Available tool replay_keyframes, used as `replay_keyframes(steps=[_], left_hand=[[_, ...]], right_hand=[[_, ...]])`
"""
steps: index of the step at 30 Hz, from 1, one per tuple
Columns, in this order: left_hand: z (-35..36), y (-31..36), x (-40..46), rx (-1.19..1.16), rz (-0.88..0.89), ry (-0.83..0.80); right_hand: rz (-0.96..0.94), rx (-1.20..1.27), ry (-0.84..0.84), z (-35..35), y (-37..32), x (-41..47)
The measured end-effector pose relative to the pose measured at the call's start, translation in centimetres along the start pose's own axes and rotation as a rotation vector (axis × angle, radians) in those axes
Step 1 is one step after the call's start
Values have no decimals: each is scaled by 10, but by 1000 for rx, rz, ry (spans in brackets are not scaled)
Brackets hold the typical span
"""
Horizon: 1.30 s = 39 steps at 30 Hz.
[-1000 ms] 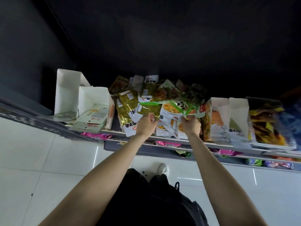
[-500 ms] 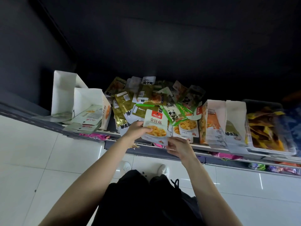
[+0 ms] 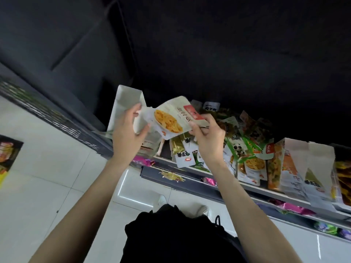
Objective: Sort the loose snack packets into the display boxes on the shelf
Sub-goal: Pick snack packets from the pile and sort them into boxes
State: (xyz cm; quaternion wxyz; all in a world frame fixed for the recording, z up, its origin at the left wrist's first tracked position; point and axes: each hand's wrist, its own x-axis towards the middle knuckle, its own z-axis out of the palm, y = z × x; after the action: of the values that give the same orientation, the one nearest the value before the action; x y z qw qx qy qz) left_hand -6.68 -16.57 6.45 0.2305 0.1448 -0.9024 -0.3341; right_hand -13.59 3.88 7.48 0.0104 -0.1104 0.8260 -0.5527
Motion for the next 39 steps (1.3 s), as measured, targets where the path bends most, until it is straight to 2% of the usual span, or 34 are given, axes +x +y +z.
replay_keyframes(steps=[1, 3, 6, 9, 13, 18, 20, 22, 25, 29, 32, 34, 36, 39], left_hand=[[-7, -11, 1, 2, -74, 31], [-17, -32, -1, 89, -51, -15], [-22, -54, -11, 202, 126, -300], [-15, -64, -19, 327, 224, -498], [-3, -72, -24, 456, 270, -502], [-1, -77, -29, 455, 300, -414], [-1, -75, -31, 457, 281, -390], [-1, -65, -33, 456, 243, -353], [-1, -39, -38, 397, 225, -256], [19, 4, -50, 83, 318, -236], [57, 29, -60, -75, 336, -366], [93, 41, -65, -73, 257, -488], [131, 51, -66, -10, 176, -632], [176, 65, -66, 172, 253, -749]], right_hand=[[-1, 17, 16, 13, -3, 6], [0, 1, 42, 38, -5, 16], [-30, -150, 62, 71, 2, 23], [-204, -340, 41, 96, 6, 22], [-497, -593, -80, 121, 17, 16], [-645, -903, -281, 130, 41, 6], [-657, -902, -365, 120, 48, 4], [-642, -798, -382, 101, 50, -2], [-542, -630, -333, 61, 57, -16], [-261, -543, -112, -1, 83, -46], [48, -588, 104, -42, 111, -67], [236, -674, 188, -65, 129, -75], [357, -766, 207, -82, 144, -77], [489, -862, 87, -99, 156, -68]])
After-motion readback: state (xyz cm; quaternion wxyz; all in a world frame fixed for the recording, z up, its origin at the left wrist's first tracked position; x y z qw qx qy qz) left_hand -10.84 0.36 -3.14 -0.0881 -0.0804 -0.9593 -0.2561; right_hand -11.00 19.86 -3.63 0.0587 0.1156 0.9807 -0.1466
